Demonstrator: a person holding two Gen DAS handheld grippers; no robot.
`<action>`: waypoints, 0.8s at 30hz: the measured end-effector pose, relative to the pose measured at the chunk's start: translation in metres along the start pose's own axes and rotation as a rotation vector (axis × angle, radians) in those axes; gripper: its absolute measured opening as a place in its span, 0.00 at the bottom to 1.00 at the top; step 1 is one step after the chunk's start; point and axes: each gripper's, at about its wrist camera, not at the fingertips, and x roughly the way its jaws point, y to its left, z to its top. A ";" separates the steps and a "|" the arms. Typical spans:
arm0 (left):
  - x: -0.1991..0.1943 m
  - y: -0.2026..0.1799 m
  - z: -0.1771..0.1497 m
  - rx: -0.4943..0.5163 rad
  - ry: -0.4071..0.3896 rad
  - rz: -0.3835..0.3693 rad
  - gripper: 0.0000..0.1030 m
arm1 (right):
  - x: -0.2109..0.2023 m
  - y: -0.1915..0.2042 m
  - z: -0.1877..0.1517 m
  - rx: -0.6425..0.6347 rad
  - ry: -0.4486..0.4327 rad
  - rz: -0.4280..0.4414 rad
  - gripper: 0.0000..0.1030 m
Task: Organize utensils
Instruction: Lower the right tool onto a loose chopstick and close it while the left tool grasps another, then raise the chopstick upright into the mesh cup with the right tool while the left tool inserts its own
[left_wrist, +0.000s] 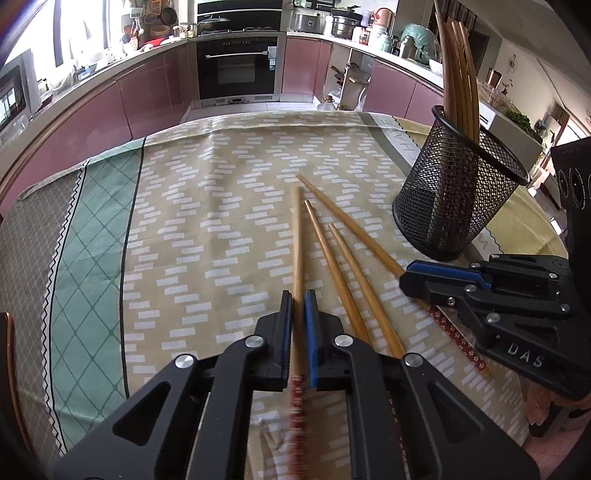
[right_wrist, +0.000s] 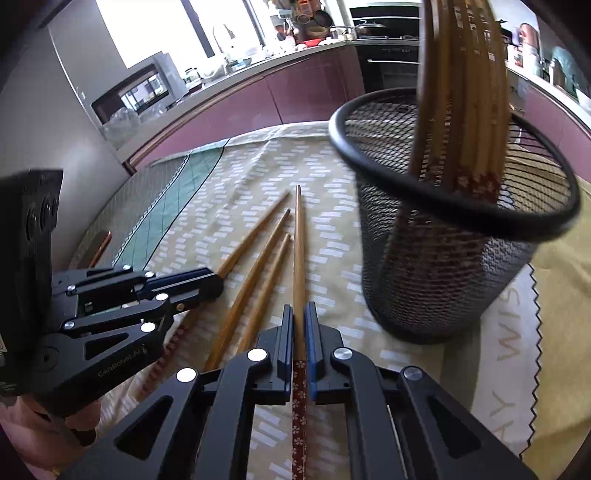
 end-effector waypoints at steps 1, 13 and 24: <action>-0.002 0.001 -0.001 -0.004 -0.003 -0.002 0.08 | -0.002 0.000 0.000 -0.001 -0.005 0.009 0.05; -0.011 -0.009 -0.017 0.067 0.020 -0.041 0.08 | -0.002 0.013 -0.008 -0.089 0.056 0.053 0.06; 0.003 -0.007 -0.001 0.077 0.022 -0.038 0.16 | 0.013 0.014 0.007 -0.097 0.055 0.027 0.07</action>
